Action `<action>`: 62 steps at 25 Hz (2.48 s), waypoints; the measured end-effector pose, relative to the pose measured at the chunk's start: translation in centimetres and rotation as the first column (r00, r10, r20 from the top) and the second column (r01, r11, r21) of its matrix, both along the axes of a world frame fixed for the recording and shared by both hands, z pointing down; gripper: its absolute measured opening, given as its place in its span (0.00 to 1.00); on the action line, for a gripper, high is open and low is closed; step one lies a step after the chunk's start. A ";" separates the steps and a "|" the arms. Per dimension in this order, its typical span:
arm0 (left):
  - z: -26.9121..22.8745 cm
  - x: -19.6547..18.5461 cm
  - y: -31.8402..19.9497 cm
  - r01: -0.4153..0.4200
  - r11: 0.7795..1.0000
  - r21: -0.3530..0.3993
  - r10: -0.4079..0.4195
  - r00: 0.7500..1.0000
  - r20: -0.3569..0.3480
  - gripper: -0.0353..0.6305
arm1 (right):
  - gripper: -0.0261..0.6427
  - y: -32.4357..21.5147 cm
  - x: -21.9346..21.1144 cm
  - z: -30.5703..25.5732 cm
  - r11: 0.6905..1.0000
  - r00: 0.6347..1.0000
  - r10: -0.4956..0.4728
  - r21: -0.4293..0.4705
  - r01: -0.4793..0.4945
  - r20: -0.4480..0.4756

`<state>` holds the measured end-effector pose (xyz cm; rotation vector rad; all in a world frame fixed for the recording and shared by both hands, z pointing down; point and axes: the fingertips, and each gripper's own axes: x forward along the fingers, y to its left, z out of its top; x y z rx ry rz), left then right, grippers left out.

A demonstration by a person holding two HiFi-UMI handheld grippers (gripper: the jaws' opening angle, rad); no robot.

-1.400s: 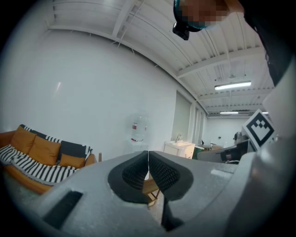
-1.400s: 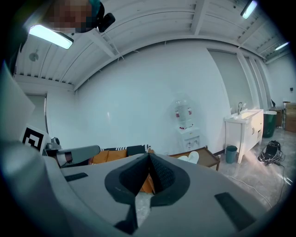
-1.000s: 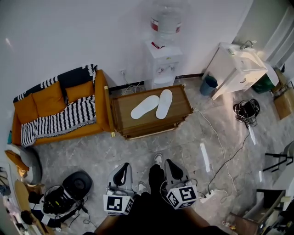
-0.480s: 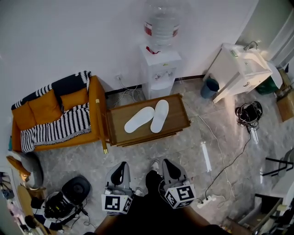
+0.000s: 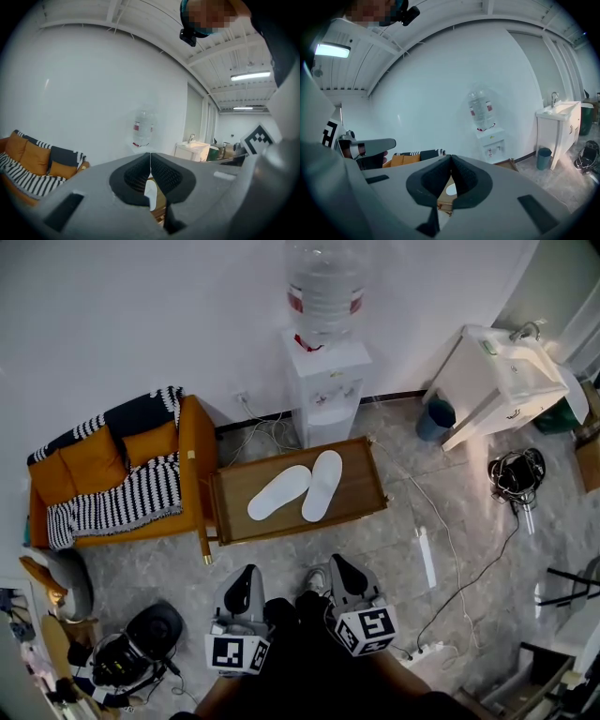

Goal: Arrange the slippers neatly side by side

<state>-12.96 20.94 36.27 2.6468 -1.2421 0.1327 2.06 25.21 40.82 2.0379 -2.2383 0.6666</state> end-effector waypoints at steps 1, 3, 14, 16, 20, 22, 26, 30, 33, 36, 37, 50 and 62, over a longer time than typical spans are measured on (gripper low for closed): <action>0.1 0.2 -0.1 0.002 1.000 0.000 -0.002 1.000 0.003 0.08 | 0.06 -0.2 0.3 0.1 1.000 1.000 0.001 -0.002 -0.001 0.004; 0.1 0.6 -0.3 0.006 1.000 -0.001 -0.006 1.000 0.009 0.08 | 0.06 -0.4 0.9 0.3 1.000 1.000 0.001 -0.007 -0.001 0.011; -0.3 3.1 -3.1 -0.023 1.000 0.016 0.023 1.000 0.018 0.08 | 0.06 -3.3 2.7 1.5 1.000 1.000 0.015 -0.028 -0.015 0.025; -0.2 3.8 -4.0 -0.039 0.999 0.017 0.039 0.999 0.020 0.08 | 0.06 -4.1 3.2 1.8 0.999 0.999 0.024 -0.033 -0.024 0.020; -0.4 4.7 -5.8 -0.057 0.998 0.022 0.057 0.998 0.026 0.08 | 0.06 -5.6 4.1 2.9 0.997 0.999 0.046 -0.065 -0.045 0.018; -0.7 5.0 -6.8 -0.055 0.998 0.024 0.054 0.998 0.024 0.08 | 0.06 -6.6 4.4 3.3 0.996 0.999 0.047 -0.083 -0.045 0.020; -0.2 5.1 -8.9 -0.053 0.999 0.006 0.053 0.999 0.014 0.08 | 0.06 -9.2 4.5 4.7 0.993 0.999 0.039 -0.115 -0.037 0.014; 0.8 5.1 -11.2 -0.058 0.998 -0.017 0.058 0.998 0.010 0.08 | 0.06 -11.8 4.9 6.5 0.986 0.999 0.048 -0.160 -0.047 0.003; 1.4 5.0 -13.2 -0.057 0.998 -0.029 0.057 0.998 0.004 0.08 | 0.06 -13.8 5.4 8.4 0.978 0.998 0.056 -0.203 -0.056 -0.005; 1.8 5.0 -15.0 -0.064 0.997 -0.031 0.064 0.998 0.001 0.08 | 0.06 -15.4 5.8 10.6 0.966 0.998 0.069 -0.250 -0.068 -0.006; 2.0 5.0 -15.7 -0.065 0.997 -0.030 0.065 0.998 0.002 0.08 | 0.06 -16.1 5.9 11.5 0.961 0.997 0.071 -0.266 -0.070 -0.006; 4.8 5.6 -22.1 -0.080 0.993 -0.085 0.079 0.997 -0.008 0.08 | 0.10 -21.9 8.9 25.4 0.828 0.992 0.123 -0.551 -0.105 -0.005; 6.8 4.7 -25.0 -0.107 0.985 -0.133 0.108 0.994 -0.004 0.08 | 0.20 -22.1 11.0 35.7 0.658 0.970 0.239 -0.728 -0.191 -0.038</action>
